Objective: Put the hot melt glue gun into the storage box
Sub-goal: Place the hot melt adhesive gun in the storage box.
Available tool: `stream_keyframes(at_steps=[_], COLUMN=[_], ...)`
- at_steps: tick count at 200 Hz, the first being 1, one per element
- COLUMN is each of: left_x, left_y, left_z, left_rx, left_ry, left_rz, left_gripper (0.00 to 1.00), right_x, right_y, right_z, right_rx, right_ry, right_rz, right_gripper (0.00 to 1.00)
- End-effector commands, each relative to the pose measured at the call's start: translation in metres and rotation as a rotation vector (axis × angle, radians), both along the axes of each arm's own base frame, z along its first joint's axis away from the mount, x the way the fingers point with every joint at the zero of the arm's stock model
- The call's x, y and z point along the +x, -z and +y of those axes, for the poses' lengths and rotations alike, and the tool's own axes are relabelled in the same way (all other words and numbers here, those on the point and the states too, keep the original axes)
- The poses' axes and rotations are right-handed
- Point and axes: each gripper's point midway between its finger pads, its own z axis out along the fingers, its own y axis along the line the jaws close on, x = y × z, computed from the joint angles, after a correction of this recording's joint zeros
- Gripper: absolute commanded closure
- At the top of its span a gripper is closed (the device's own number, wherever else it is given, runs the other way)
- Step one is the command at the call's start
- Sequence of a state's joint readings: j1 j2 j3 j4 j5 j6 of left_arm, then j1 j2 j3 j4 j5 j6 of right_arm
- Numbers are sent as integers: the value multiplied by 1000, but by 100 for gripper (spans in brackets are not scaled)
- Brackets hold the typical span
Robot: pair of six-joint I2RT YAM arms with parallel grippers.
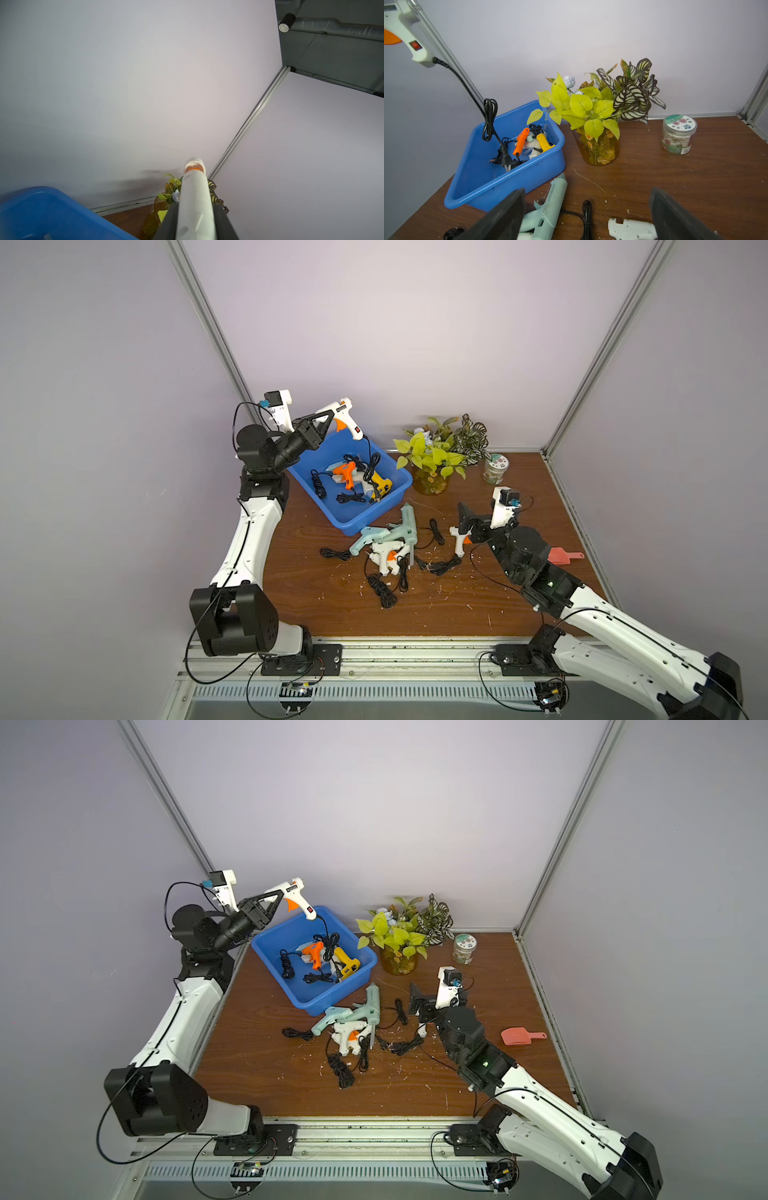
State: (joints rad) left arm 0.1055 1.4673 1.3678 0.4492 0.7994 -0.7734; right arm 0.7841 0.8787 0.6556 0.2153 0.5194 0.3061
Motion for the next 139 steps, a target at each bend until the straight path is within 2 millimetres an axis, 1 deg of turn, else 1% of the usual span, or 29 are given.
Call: stream_keyframes(at_steps=[1,13,23,36,49,79,94,107,139], left_x=[4,11,17,24,32,47,51,55,67], left_y=[-22,-17,-8,7,26,80,108,133,193], left_z=[8,8,9,9,11,12,12,9,-10], left_rx=[0,0,-1,-4,-13,-55,-88,-104,-82], left_ry=[-9,-6,-4,-4,-5,2,13,30,44], left_rz=[-64,-51,-32,-3,38,141,191,238,359], left_gripper=[100,100,100,100,100,100,100,100,100], right_x=[3,5,7,9,11,14,15,16,19], right_y=[7,14,20,28,34,47,54,61,85], right_z=[-1,-4,-6,-8,-9,-13,-19,-25,-32], right_rx=[17,10,-3,-10,-13,-17,-20,-13,40], right_ry=[28,52,73,94,109,139,174,200,194], right_rz=[22,43,61,88,109,158,183,212,299], right_gripper=[0,0,1,1,0,1,1,0,1])
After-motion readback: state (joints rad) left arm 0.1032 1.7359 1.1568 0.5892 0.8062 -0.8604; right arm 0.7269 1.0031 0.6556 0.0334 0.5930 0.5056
